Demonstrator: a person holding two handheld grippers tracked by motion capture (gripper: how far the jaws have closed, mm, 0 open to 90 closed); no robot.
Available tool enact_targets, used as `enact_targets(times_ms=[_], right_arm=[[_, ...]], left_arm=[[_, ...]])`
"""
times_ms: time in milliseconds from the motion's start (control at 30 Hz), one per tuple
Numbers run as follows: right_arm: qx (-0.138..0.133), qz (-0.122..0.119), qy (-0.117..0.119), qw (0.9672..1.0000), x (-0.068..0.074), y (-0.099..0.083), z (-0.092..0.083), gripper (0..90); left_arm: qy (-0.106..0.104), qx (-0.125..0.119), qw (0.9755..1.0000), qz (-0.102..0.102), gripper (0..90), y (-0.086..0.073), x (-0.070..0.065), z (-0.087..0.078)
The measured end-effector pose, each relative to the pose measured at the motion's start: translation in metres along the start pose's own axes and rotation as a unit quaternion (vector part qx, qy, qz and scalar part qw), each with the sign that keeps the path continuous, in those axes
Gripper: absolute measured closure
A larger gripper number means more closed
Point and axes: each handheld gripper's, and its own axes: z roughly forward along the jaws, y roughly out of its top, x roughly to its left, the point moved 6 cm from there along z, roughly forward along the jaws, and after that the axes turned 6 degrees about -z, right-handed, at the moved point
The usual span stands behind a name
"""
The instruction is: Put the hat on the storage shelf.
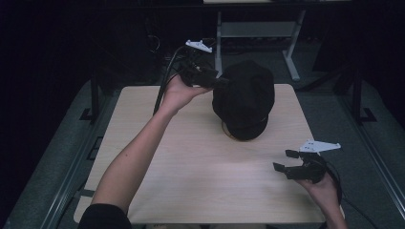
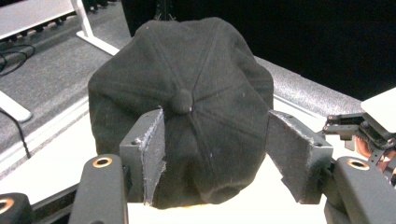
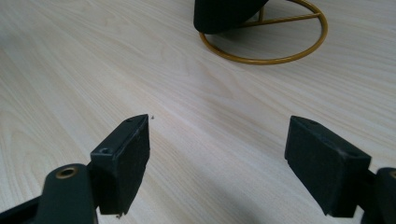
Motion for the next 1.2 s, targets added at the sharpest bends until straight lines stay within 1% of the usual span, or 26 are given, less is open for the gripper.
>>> enact_targets(times_ms=[200, 367, 433, 467, 633, 733, 900, 967, 1000, 1200], right_arm=[[-0.006, 0.0, 0.0, 1.0, 0.001, 0.002, 0.001, 21.2], [-0.007, -0.001, -0.002, 1.0, 0.003, 0.003, 0.001, 20.9], [-0.007, -0.005, -0.002, 1.0, 0.004, 0.003, 0.001, 20.9], [-0.007, -0.004, -0.003, 1.0, 0.004, 0.003, 0.001, 20.9], [-0.009, -0.004, -0.004, 0.9999, 0.006, 0.004, 0.0, 20.9], [-0.009, -0.008, -0.004, 0.9999, 0.008, 0.004, 0.0, 20.9], [-0.009, -0.014, -0.001, 0.9999, 0.012, 0.007, 0.001, 20.9], [-0.009, -0.012, -0.001, 0.9999, 0.014, 0.008, 0.002, 20.9], [-0.009, -0.015, -0.001, 0.9998, 0.014, 0.008, 0.002, 20.9], [-0.004, -0.017, -0.002, 0.9998, 0.015, 0.007, 0.005, 20.8]], left_arm=[[0.006, 0.001, 1.0, -0.002, 36.4, -0.012, 0.001, -0.011], [0.006, -0.004, 1.0, -0.005, 34.6, -0.021, -0.001, -0.018], [0.008, -0.004, 1.0, -0.004, 34.5, -0.025, -0.001, -0.021], [0.008, -0.002, 1.0, 0.0, 34.0, -0.029, -0.001, -0.023], [0.009, -0.002, 0.9999, -0.009, 33.2, -0.042, -0.003, -0.03], [0.01, -0.007, 0.9998, -0.016, 33.0, -0.051, -0.003, -0.036], [0.016, -0.007, 0.9997, -0.018, 32.4, -0.065, -0.003, -0.046], [0.016, -0.014, 0.9996, -0.019, 32.3, -0.068, -0.002, -0.051], [0.016, -0.015, 0.9995, -0.021, 32.2, -0.07, -0.002, -0.054], [0.017, -0.024, 0.9994, -0.02, 31.6, -0.079, -0.001, -0.066]])
